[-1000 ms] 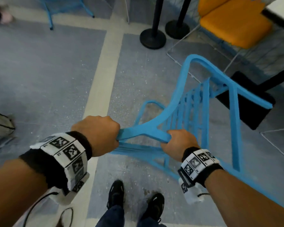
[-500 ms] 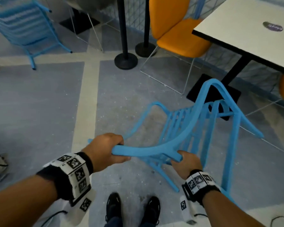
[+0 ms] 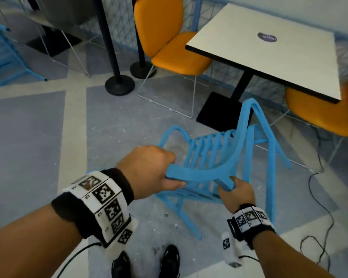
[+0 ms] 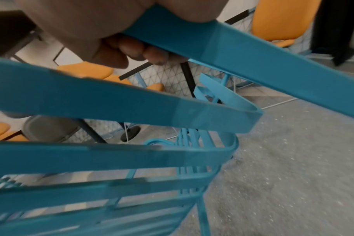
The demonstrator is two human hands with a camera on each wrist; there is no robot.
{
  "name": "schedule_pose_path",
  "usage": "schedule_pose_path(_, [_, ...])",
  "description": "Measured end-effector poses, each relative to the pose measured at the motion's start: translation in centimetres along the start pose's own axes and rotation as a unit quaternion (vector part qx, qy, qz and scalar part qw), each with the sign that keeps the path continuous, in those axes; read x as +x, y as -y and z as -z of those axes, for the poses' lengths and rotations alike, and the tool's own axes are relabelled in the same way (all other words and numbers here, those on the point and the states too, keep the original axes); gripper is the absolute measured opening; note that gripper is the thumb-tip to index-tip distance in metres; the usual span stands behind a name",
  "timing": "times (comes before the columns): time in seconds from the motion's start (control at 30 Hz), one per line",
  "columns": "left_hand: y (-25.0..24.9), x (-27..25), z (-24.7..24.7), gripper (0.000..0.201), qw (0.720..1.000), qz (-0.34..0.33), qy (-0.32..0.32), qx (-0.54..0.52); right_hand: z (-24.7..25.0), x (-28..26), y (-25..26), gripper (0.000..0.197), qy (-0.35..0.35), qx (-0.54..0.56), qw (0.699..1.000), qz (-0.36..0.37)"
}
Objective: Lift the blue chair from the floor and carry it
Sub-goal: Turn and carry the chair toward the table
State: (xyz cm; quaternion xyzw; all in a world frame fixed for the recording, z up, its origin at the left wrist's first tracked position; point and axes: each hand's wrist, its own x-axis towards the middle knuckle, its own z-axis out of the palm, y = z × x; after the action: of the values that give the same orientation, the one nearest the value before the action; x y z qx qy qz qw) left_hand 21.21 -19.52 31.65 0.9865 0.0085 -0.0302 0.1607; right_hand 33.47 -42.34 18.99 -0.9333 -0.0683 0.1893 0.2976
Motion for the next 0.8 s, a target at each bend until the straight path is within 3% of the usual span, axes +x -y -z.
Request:
schedule_pose_path(0.13, [-4.0, 1.5, 0.4, 0.041, 0.995, -0.07, 0.036, 0.068, -0.5, -1.8, -3.9, 0.01, -0.036, 0.086, 0.993, -0.071])
schedule_pose_path(0.27, [-6.7, 1.4, -0.7, 0.042, 0.983, -0.17, 0.049, 0.057, -2.1, -4.7, -7.7, 0.028, -0.043, 0.148, 0.979, -0.134])
schedule_pose_path(0.37, [-7.8, 0.7, -2.8, 0.043, 0.971, -0.219, 0.086, 0.04, -2.5, -7.3, -8.1, 0.011, 0.024, 0.119, 0.981, -0.152])
schedule_pose_path(0.47, [-9.3, 0.0, -4.5, 0.044, 0.956, -0.274, 0.093, 0.041, -1.5, -10.2, -8.1, 0.024, 0.041, 0.069, 0.981, -0.175])
schedule_pose_path(0.57, [-10.8, -1.2, -6.3, 0.044, 0.932, -0.343, 0.11, 0.037, 0.1, -14.0, -8.4, 0.044, 0.008, 0.024, 0.982, -0.186])
schedule_pose_path(0.67, [-10.8, -1.4, -8.0, 0.042, 0.923, -0.36, 0.137, 0.023, 0.5, -18.1, -8.1, 0.068, -0.039, 0.007, 0.993, -0.113])
schedule_pose_path(0.73, [-10.7, -0.9, -8.5, 0.038, 0.924, -0.338, 0.17, 0.055, 0.2, -20.2, -8.3, 0.054, -0.052, -0.034, 0.997, -0.035])
schedule_pose_path(0.8, [-11.5, -1.0, -9.4, 0.032, 0.915, -0.339, 0.19, 0.109, 0.5, -22.0, -9.1, 0.037, -0.052, -0.061, 0.996, -0.028])
